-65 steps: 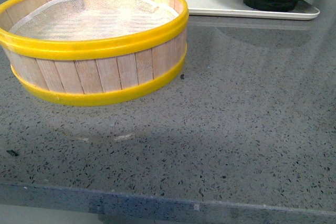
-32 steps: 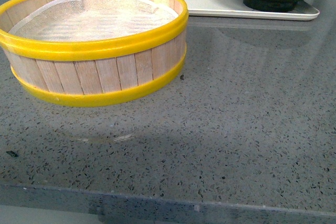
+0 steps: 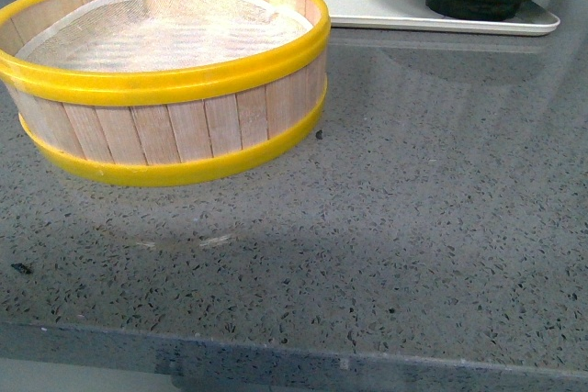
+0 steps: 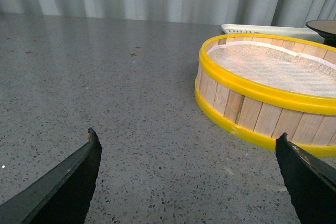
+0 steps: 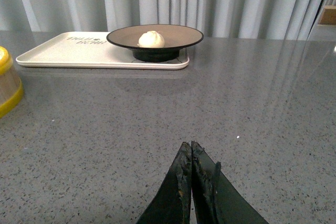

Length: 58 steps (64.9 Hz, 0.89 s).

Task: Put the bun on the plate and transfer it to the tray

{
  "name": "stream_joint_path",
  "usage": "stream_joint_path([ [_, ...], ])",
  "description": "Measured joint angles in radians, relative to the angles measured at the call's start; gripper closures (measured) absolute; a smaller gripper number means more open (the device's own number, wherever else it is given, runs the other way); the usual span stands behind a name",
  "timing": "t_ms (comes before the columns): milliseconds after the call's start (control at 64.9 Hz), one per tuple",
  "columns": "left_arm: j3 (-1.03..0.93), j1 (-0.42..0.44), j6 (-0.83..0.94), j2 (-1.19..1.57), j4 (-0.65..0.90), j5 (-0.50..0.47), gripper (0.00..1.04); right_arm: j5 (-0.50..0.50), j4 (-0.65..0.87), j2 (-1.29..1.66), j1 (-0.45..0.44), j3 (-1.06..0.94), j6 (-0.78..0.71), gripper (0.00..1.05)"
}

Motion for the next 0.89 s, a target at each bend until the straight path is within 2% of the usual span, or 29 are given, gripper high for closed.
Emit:
stream_joint_path([
  [663, 0.0, 0.0, 0.0, 0.0, 0.0, 0.0, 0.07, 0.0, 0.004, -0.048, 0.0, -0.05, 0.002, 1.03],
  [894, 0.0, 0.0, 0.0, 0.0, 0.0, 0.0, 0.07, 0.0, 0.004, -0.048, 0.0, -0.05, 0.002, 0.68],
])
